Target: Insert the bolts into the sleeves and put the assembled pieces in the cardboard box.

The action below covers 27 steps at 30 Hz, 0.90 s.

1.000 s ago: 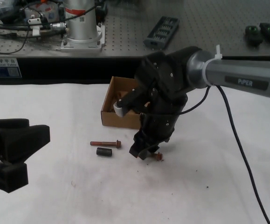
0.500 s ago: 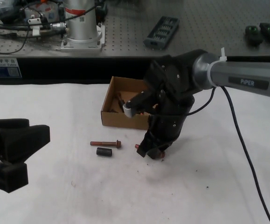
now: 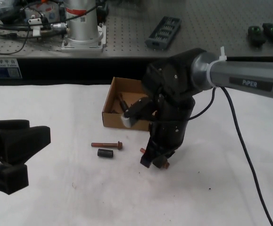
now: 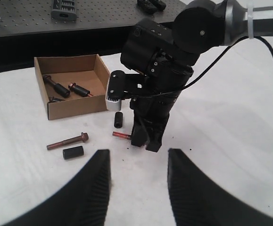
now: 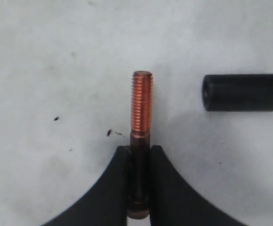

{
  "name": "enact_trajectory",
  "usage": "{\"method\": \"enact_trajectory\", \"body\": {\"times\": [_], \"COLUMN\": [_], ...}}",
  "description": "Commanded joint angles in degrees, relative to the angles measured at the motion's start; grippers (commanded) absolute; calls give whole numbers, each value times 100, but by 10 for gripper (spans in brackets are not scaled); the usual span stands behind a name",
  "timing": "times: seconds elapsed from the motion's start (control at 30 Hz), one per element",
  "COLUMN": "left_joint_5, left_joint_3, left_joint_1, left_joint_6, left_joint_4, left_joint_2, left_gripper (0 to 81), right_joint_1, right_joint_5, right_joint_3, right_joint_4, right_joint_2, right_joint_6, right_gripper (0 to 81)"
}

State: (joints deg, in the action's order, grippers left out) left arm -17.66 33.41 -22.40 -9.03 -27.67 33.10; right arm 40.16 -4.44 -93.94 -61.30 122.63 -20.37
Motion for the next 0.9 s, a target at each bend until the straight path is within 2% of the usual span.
{"method": "enact_trajectory", "body": {"times": [0.0, 0.13, 0.3, 0.47, 0.63, 0.87], "left_joint_5": [75, 101, 668, 1089, 1147, 1147], "left_joint_3": [48, 48, 48, 48, 48, 115], "left_joint_1": [7, 7, 7, 7, 7, 7], "left_joint_6": [-23, 405, 1135, 1732, 2097, 2603], "left_joint_4": [45, 77, 77, 77, 77, 322], "left_joint_2": [-47, -47, -47, -47, -47, -47], "left_gripper": [293, 293, 293, 293, 293, 293], "right_joint_1": [81, 415, 825, 1189, 1306, 1334], "right_joint_5": [-39, -39, -39, -39, -39, -39], "right_joint_3": [-16, -16, -16, -16, -16, -16], "right_joint_4": [-208, -501, -666, -656, -554, -982], "right_joint_2": [-282, -498, -542, -529, -496, -496], "right_joint_6": [-167, -615, -1248, -2268, -2801, -3122], "right_gripper": [51, 51, 51, 44, 1, 39]}}
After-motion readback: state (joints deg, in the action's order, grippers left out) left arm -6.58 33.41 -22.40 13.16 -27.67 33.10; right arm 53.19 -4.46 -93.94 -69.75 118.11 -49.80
